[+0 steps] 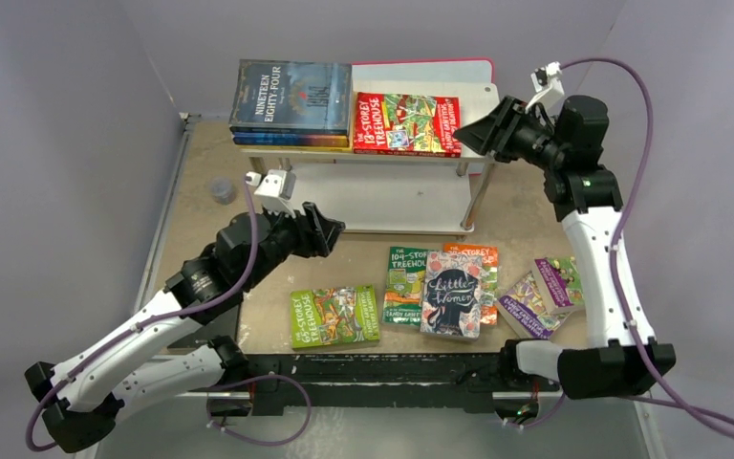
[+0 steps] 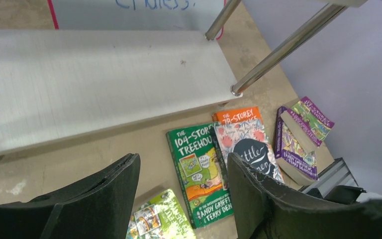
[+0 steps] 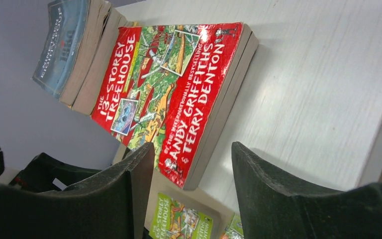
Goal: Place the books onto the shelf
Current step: Place the book on the shelf, then pick up the book from the center of the board.
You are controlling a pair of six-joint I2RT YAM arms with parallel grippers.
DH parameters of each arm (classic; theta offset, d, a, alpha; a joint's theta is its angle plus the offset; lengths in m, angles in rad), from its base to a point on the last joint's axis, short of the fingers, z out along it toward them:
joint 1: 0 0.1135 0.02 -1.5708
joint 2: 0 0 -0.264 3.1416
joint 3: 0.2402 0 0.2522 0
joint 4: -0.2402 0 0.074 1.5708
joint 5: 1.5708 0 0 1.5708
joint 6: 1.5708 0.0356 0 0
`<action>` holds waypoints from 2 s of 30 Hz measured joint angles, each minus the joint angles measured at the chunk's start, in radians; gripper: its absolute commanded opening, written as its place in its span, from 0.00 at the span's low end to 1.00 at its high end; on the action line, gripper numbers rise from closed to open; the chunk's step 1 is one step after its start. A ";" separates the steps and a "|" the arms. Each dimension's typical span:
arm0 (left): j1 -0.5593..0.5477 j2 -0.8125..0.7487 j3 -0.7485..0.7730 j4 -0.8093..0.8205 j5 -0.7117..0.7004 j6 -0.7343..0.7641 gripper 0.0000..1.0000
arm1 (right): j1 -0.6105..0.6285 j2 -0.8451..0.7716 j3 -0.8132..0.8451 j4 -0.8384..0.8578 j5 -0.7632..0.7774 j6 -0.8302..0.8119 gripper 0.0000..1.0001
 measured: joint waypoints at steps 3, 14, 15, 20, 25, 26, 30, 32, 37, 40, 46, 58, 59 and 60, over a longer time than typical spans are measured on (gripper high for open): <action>0.000 -0.002 -0.061 0.008 -0.001 -0.032 0.64 | 0.000 -0.065 -0.005 -0.039 0.054 -0.016 0.65; 0.000 0.027 -0.269 0.103 0.002 -0.155 0.70 | 0.000 -0.374 -0.145 -0.218 0.376 -0.018 0.69; 0.000 0.031 -0.278 0.108 0.002 -0.160 0.71 | 0.000 -0.401 -0.171 -0.249 0.427 -0.016 0.69; 0.000 0.031 -0.336 0.187 0.008 -0.196 0.75 | 0.000 -0.499 -0.327 -0.396 0.605 -0.006 0.78; 0.000 0.043 -0.427 0.340 0.020 -0.227 0.75 | 0.000 -0.523 -0.510 -0.428 0.671 0.042 0.88; 0.000 0.054 -0.441 0.372 0.024 -0.233 0.75 | 0.000 -0.513 -0.549 -0.421 0.670 0.055 0.89; 0.000 0.122 -0.486 0.510 0.048 -0.272 0.74 | 0.000 -0.433 -0.699 -0.354 0.634 0.109 0.90; 0.000 0.152 -0.509 0.568 0.056 -0.292 0.74 | 0.000 -0.390 -0.774 -0.297 0.603 0.130 0.89; 0.000 0.221 -0.544 0.697 0.058 -0.349 0.73 | 0.000 -0.341 -0.931 -0.165 0.510 0.162 0.88; 0.000 0.260 -0.544 0.745 0.049 -0.373 0.72 | 0.000 -0.314 -0.950 -0.101 0.469 0.161 0.85; 0.000 0.340 -0.523 0.703 0.004 -0.412 0.71 | 0.001 -0.300 -0.952 -0.032 0.468 0.132 0.84; 0.048 0.265 -0.282 -0.075 -0.293 -0.558 0.77 | 0.127 -0.452 -0.859 -0.080 0.623 0.083 0.76; 0.057 0.251 -0.279 -0.136 -0.301 -0.570 0.77 | 0.177 -0.456 -0.855 -0.081 0.642 0.091 0.76; 0.060 0.236 -0.279 -0.195 -0.303 -0.584 0.77 | 0.232 -0.457 -0.853 -0.083 0.660 0.101 0.76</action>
